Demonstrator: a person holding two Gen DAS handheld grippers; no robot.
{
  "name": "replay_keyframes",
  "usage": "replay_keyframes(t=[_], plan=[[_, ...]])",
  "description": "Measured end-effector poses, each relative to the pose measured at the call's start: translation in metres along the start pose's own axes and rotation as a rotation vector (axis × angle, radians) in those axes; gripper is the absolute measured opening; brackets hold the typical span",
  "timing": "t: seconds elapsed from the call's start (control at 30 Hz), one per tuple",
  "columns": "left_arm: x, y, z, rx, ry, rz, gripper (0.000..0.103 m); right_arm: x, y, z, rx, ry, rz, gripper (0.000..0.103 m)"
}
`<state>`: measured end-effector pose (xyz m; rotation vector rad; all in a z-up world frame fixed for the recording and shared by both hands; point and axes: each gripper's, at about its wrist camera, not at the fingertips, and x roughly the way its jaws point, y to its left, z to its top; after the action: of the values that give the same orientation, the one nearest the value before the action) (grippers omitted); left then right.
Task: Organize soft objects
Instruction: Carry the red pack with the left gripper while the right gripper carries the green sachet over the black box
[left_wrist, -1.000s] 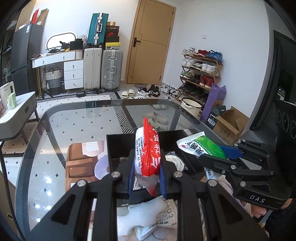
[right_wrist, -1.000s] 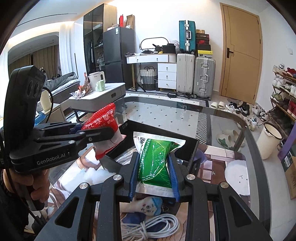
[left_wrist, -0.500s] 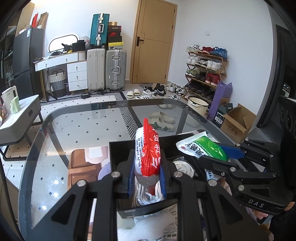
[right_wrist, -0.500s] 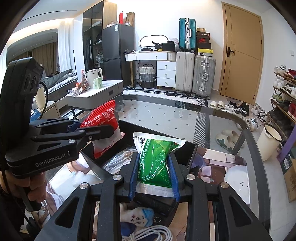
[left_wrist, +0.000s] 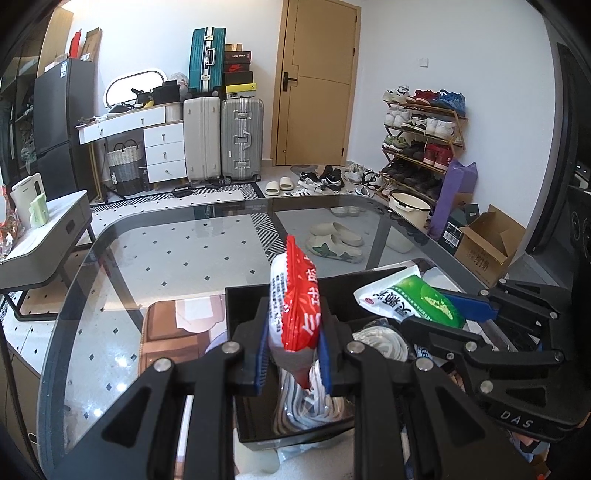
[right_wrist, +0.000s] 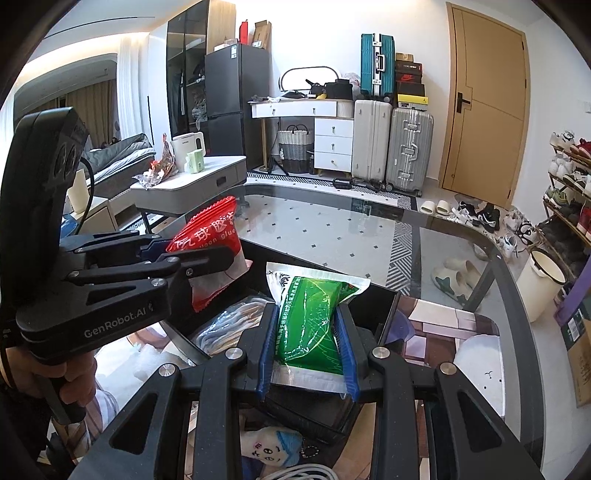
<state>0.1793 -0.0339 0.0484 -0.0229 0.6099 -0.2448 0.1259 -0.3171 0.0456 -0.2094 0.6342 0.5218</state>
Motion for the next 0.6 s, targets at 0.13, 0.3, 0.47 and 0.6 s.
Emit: replay_keyframes(t=[0.13,0.3,0.47,0.6], plan=[[0.002,0.003,-0.001,0.004,0.001,0.007,0.02,0.002,-0.001,0.0,0.0,0.002,-0.002,0.03],[0.007,0.007,0.0,-0.001,-0.005,0.016,0.02,0.004,-0.002,0.0,-0.002,0.005,0.003,0.03],[0.01,0.01,-0.001,0.001,0.001,0.018,0.02,0.008,-0.002,0.001,-0.004,0.009,0.002,0.03],[0.013,0.011,-0.002,0.004,0.008,0.013,0.02,0.01,-0.002,-0.001,-0.006,0.011,0.004,0.03]])
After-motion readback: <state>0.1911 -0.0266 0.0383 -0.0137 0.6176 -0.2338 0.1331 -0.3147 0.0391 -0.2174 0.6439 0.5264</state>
